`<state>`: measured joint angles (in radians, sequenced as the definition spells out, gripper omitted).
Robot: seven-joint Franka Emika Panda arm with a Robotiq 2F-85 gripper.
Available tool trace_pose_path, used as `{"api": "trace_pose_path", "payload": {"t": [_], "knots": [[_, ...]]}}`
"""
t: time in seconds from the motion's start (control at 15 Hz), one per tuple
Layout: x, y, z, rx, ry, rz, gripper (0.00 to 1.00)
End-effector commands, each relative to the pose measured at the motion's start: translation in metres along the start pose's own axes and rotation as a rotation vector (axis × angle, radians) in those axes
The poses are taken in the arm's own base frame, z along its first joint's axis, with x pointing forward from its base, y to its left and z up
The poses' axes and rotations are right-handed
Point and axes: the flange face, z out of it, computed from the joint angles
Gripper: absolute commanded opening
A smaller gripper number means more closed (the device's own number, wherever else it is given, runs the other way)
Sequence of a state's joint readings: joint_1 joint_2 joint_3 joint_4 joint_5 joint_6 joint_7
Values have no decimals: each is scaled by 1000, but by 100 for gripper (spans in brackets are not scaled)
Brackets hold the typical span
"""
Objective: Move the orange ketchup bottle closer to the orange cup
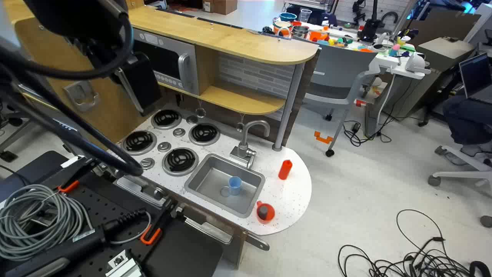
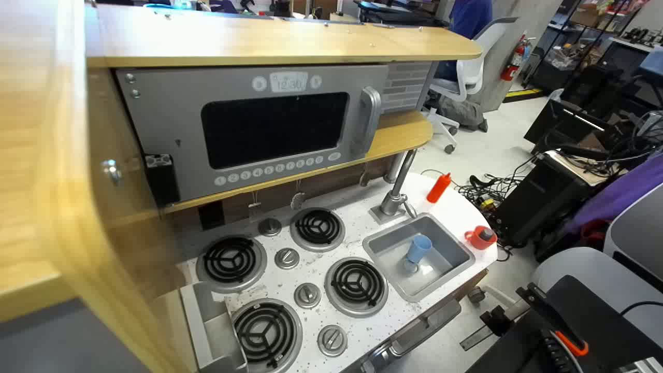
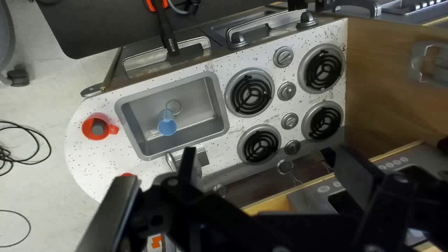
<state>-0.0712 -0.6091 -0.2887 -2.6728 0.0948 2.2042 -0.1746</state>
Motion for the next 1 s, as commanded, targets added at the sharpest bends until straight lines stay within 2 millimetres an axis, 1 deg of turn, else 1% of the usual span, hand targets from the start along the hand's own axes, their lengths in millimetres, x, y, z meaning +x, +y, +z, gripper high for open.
{"api": "trace_pose_path", "payload": {"t": [0.0, 0.47, 0.67, 0.8, 0.93], "knots": [[0, 0, -1, 0, -1, 0, 100], [0, 0, -1, 0, -1, 0, 100], [4, 10, 6, -5, 3, -23, 100], [7, 19, 12, -36, 18, -125, 100], [15, 34, 20, -42, 21, -140, 100]]}}
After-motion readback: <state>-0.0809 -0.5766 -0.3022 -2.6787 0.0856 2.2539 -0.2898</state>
